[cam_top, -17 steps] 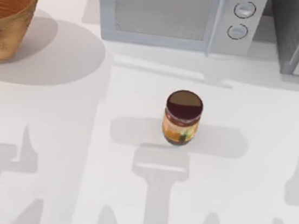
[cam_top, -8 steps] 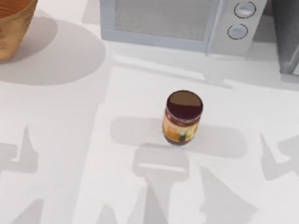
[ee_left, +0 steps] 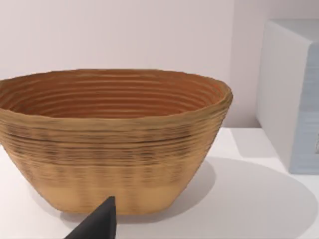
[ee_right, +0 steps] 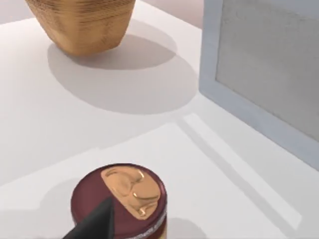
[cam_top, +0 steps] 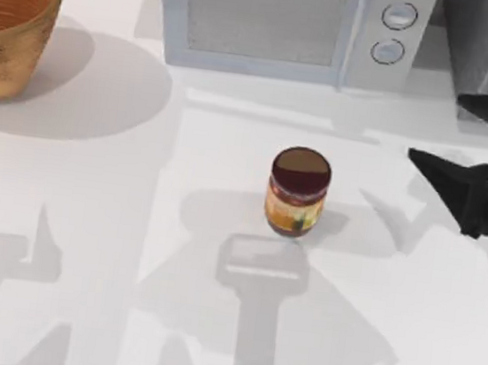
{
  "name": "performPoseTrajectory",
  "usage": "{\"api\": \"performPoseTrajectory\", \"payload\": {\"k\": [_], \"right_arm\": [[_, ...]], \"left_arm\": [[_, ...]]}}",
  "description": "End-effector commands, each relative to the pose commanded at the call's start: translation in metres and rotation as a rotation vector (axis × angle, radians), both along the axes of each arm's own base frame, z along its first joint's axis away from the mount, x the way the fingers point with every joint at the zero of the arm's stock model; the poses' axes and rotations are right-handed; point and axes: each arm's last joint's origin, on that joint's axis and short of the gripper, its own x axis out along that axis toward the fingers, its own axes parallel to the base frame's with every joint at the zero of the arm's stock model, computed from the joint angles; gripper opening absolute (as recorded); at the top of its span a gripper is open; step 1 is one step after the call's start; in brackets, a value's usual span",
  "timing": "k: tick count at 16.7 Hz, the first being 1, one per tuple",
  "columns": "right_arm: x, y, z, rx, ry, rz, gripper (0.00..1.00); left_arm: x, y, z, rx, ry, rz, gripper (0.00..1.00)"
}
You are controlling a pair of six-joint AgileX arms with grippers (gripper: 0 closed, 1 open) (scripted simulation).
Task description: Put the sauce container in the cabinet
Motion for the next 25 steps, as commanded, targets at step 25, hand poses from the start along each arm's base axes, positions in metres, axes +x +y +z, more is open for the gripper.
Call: {"api": "performPoseTrajectory", "payload": {"k": [25], "right_arm": [[0.093, 0.075, -0.160, 0.115, -0.038, 0.600, 1.00]], "left_arm": [[0.000, 0.000, 0.000, 0.000, 0.000, 0.000, 1.00]]}}
